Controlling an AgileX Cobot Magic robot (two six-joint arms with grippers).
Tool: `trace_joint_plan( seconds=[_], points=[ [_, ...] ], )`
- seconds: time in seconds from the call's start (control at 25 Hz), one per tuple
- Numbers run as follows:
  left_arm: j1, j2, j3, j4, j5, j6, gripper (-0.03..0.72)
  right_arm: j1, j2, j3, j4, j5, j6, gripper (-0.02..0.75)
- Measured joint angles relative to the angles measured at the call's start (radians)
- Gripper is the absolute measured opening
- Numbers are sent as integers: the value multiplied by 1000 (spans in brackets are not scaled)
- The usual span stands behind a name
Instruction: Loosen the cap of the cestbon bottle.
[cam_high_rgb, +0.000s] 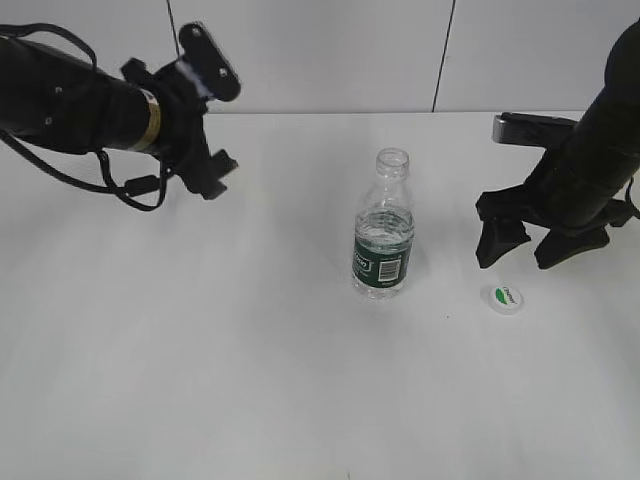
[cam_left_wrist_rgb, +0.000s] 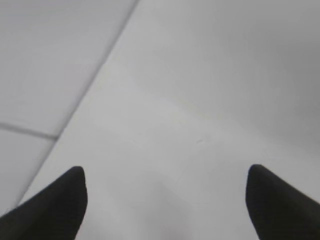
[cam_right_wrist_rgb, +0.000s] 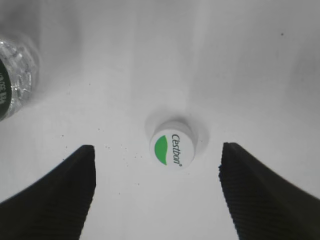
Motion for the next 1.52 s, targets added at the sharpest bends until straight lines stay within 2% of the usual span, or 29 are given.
trace_joint_plan(
  seconds=[0.24,0.32,0.6,0.76,1.0,1.2,1.32,1.52],
  points=[
    [1,-4,0,-175,452,1,584,0,0,0,0,9,-11,589],
    [2,-6,0,-278,533,41,584,0,0,0,0,10,-14,589],
    [2,-71,0,-822,594,476,583,0,0,0,0,15,-29,589],
    [2,-129,0,-1026,602,631,583,0,0,-8,-23,39,-32,589],
    [12,-190,-1,-1221,693,797,583,0,-53,-45,-96,92,-33,589],
    [83,-195,-43,-1456,843,977,583,0,-102,-122,-133,187,-34,589],
    [129,-195,-84,-1521,933,1014,583,0,-121,-180,-154,269,-34,589],
    [180,-195,-121,-1550,1057,1028,583,0,-127,-279,-216,407,-33,589]
  ],
)
